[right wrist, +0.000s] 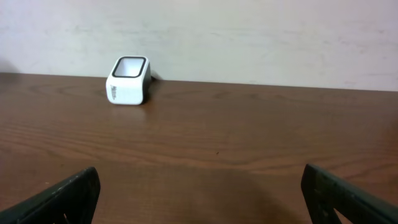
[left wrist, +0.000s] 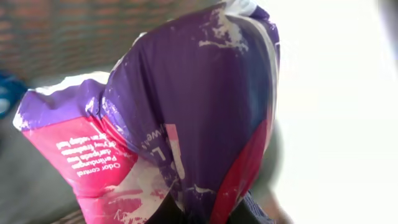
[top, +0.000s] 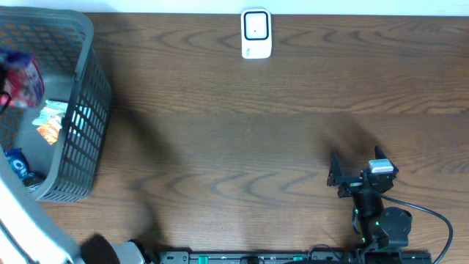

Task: Scan the item barcode
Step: 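Lift the purple pack out and place it on the table centre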

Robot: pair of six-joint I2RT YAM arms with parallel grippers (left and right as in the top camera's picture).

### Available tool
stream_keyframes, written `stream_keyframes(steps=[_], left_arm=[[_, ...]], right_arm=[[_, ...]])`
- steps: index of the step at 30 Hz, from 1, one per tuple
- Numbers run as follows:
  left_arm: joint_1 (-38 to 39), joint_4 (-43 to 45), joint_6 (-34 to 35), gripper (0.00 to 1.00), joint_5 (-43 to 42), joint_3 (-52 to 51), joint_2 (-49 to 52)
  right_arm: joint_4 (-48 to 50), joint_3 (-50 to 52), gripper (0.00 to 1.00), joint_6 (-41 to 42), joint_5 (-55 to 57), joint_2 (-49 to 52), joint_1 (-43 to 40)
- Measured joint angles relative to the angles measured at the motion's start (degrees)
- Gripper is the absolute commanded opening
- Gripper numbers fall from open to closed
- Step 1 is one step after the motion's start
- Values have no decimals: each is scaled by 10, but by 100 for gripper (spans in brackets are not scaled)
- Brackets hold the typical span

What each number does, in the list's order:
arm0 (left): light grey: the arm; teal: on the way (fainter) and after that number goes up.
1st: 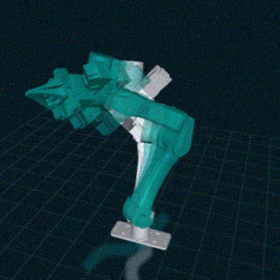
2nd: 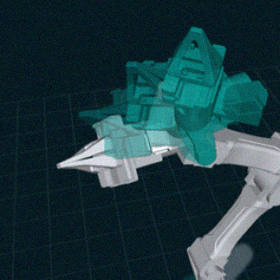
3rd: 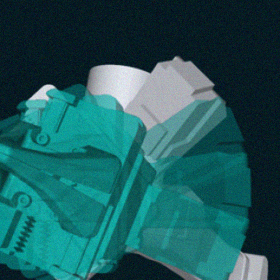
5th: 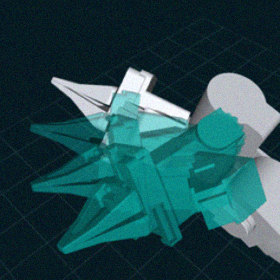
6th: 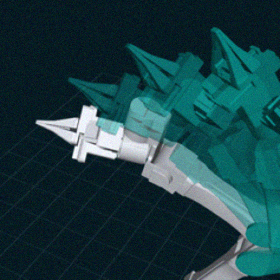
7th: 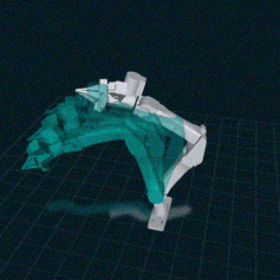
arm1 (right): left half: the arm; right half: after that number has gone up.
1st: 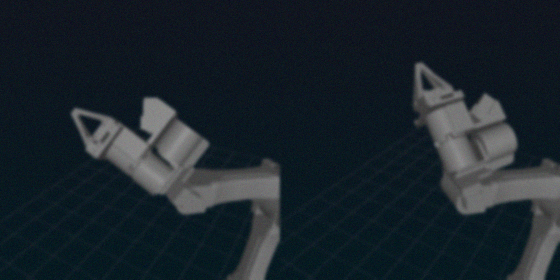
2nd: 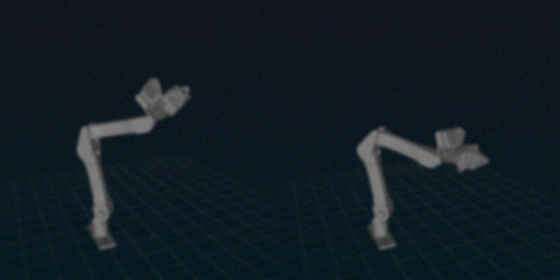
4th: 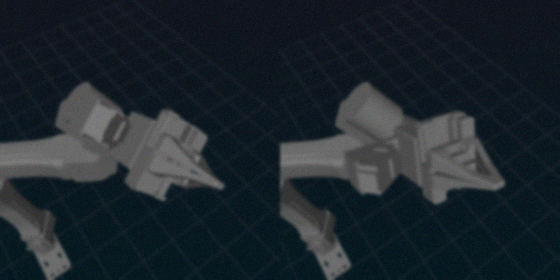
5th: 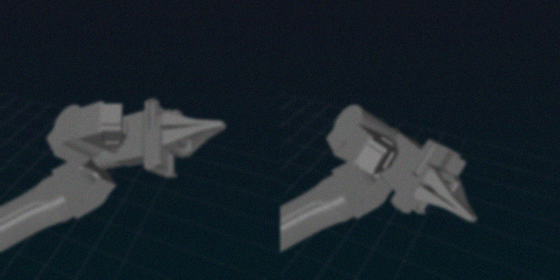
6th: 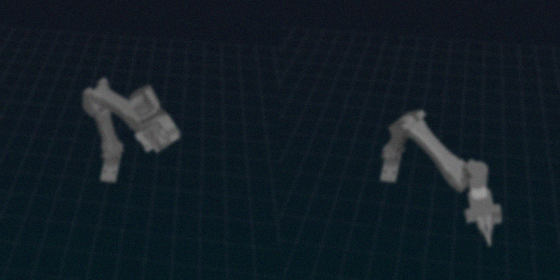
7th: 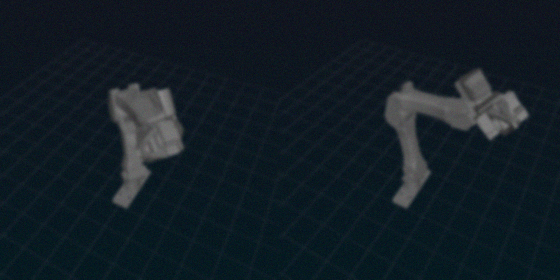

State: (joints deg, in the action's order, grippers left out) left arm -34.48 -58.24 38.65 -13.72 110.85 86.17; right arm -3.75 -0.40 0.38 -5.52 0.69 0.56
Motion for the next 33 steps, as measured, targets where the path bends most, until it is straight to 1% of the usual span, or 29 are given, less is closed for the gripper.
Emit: stream_keyframes(steps=[3, 5, 9, 14, 18, 21, 24, 28, 29, 30, 31, 32, 33], left_arm=[[24, 42, 15, 7, -54, 1, -45], [65, 64, 20, 7, -85, 4, -63], [184, 71, 12, 7, -119, 7, -62], [359, 67, -52, 7, -131, 7, 0], [486, 33, -113, 8, -107, 7, 77], [559, 10, -137, 7, -59, 6, 137], [616, 13, -151, 7, -14, 6, 196], [673, 49, -162, 9, 15, 6, 272], [683, 61, -163, 13, 19, 6, 288], [691, 73, -165, 32, 22, 6, 304], [700, 83, -170, 59, 24, 6, 321], [705, 89, -168, 73, 26, 6, 333], [710, 94, -169, 84, 27, 6, 346]], right_arm=[[0, 0, 99, 0, 0, 0, 0], [0, 0, 99, 0, 0, 0, 0], [0, 0, 99, 0, 0, 0, 0], [0, 0, 99, 0, 0, 0, 0], [0, 0, 99, 0, 0, 0, 0], [0, 0, 99, 0, 0, 0, 0], [0, 0, 99, 0, 0, 0, 0], [0, 0, 99, 0, 0, 0, 0], [0, 0, 99, 0, 0, 0, 0], [0, 0, 99, 0, 0, 0, 0], [0, 0, 99, 0, 0, 0, 0], [0, 0, 99, 0, 0, 0, 0], [0, 0, 99, 0, 0, 0, 0]])
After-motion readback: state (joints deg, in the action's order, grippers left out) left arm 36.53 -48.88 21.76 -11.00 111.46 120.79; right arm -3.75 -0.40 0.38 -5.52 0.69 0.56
